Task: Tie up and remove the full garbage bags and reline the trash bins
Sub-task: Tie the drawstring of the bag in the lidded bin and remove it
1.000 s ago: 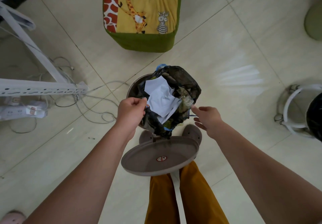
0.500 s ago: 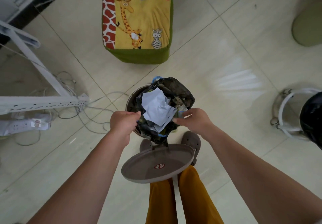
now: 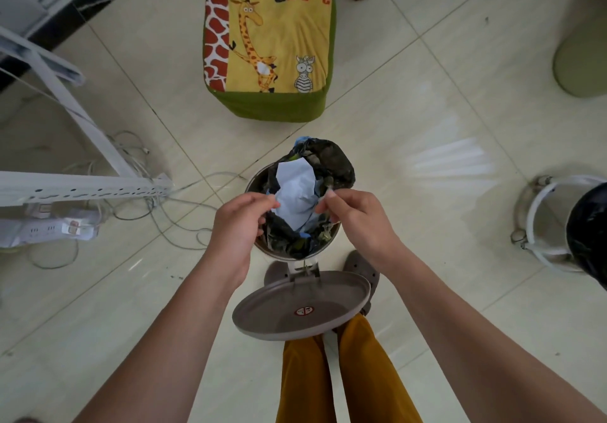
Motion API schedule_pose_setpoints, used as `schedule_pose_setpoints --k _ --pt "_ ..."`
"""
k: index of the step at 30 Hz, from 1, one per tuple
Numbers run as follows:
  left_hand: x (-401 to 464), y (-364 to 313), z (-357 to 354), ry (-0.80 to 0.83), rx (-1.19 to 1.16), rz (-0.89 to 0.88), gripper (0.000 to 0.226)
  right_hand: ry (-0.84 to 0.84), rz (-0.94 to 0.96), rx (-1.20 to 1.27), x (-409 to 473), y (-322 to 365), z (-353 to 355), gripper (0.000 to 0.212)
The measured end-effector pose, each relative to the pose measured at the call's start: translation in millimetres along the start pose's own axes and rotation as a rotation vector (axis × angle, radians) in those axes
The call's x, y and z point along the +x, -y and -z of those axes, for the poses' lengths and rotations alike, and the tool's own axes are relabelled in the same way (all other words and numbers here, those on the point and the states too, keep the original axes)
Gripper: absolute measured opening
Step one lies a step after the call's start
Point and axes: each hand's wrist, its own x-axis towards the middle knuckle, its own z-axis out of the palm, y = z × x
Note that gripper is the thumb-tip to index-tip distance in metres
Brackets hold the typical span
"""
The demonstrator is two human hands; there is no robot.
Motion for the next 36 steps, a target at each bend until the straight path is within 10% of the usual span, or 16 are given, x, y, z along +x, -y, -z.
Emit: schedule_pose_setpoints --k 13,21,36 --pt "-12.7 -2.5 -6.7 0.107 -0.054 -0.334 0.014 -0.064 0.366 -0.101 -19.9 23.0 -1.3 0.031" --pt "-5.2 8.0 -7.1 -0.020 -0.186 -0.227 0.007 -0.204 0.107 0.265 -15.5 3.1 -4.6 0.039" --pt "-4.8 24.4 7.9 0.017 -0.038 -0.256 0.020 -0.247 0.046 0.145 -11.1 -0.1 -13.1 0.024"
